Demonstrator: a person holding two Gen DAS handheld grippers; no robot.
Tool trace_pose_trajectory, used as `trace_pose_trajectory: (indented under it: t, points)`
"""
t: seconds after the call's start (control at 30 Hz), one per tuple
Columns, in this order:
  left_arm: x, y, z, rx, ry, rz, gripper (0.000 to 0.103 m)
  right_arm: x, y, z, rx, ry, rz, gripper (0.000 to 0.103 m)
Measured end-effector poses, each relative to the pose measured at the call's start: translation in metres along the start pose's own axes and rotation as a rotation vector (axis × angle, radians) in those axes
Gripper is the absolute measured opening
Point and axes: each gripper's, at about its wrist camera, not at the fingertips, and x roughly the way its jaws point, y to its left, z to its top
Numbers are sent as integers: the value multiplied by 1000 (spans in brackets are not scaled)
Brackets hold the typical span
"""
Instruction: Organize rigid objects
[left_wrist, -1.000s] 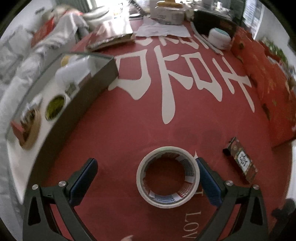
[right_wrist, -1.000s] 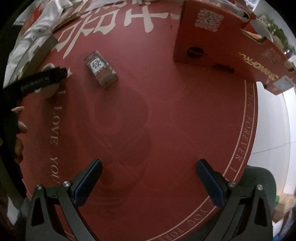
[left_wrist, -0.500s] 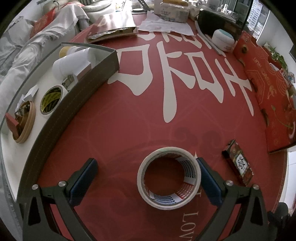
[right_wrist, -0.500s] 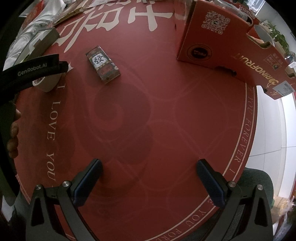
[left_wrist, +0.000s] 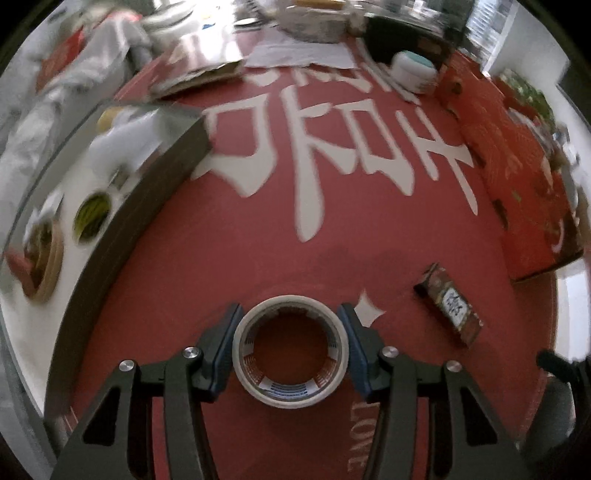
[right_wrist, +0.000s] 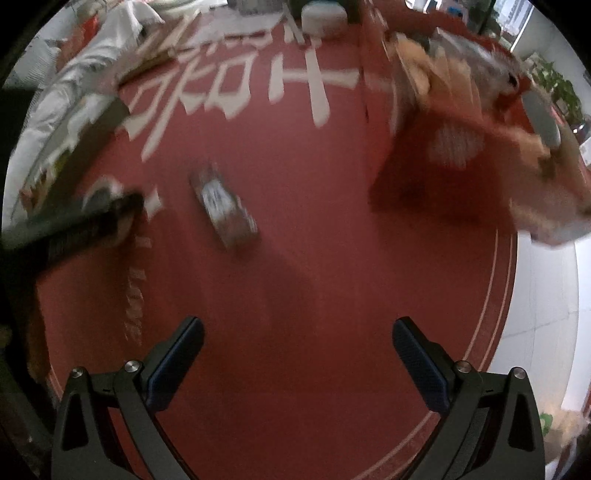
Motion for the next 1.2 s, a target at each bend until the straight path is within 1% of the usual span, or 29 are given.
trace_pose_trajectory:
  t: [0.03, 0.13, 0.2, 0.27, 0.3, 0.33, 0.37, 0.43, 0.47, 0.5, 0.53, 0.6, 0.7, 0.83, 0.9, 0.97, 1.07, 1.2]
  points:
    - [-5, 9, -4, -27, 0, -16, 55, -1, 3, 7, -9, -16, -3, 102]
    - [-23, 30, -17, -64, -21, -11, 55, 1, 20, 31, -73, -70, -21, 102]
    - [-32, 40, -23, -80, -26, -8, 56, 10, 35, 44, -122, -70, -40, 102]
    - [-39, 49, -31, -102, -30, -5, 56, 25, 47, 51, -153, -49, -47, 100]
    - [-43, 53, -36, -111, -31, -3, 56, 32, 52, 51, -159, -29, -50, 89]
    - [-45, 55, -40, -115, -31, 0, 56, 33, 49, 51, -148, -31, -34, 89]
    - [-47, 57, -43, -118, -32, 3, 56, 31, 48, 52, -119, -28, -15, 84]
    - [-51, 58, -52, -122, -33, 10, 56, 26, 53, 50, -141, -30, -13, 69]
    - [-51, 57, -55, -122, -30, 8, 56, 21, 57, 48, -158, -33, -9, 46]
    - [-52, 57, -58, -123, -28, 2, 56, 17, 59, 45, -165, -30, -6, 25]
    - [-53, 54, -62, -121, -28, -3, 56, 17, 61, 44, -162, -18, -5, 25]
    - [-56, 50, -68, -111, -30, -1, 56, 13, 59, 35, -141, -1, 24, 25]
    - [-63, 45, -78, -84, -41, 1, 56, 3, 50, 15, -79, 19, 100, 25]
    - [-76, 49, -85, -98, -64, -2, 56, -20, 32, -10, 2, -12, 207, 25]
    - [-83, 52, -87, -103, -82, 0, 56, -31, 22, -14, 42, -23, 254, 25]
    - [-91, 55, -89, -109, -101, 6, 56, -42, 14, -21, 68, -36, 277, 25]
    - [-104, 59, -89, -126, -135, 10, 56, -59, 17, -27, 61, -68, 285, 25]
    - [-133, 65, -82, -150, -200, -2, 56, -72, 41, -8, 36, -110, 320, 25]
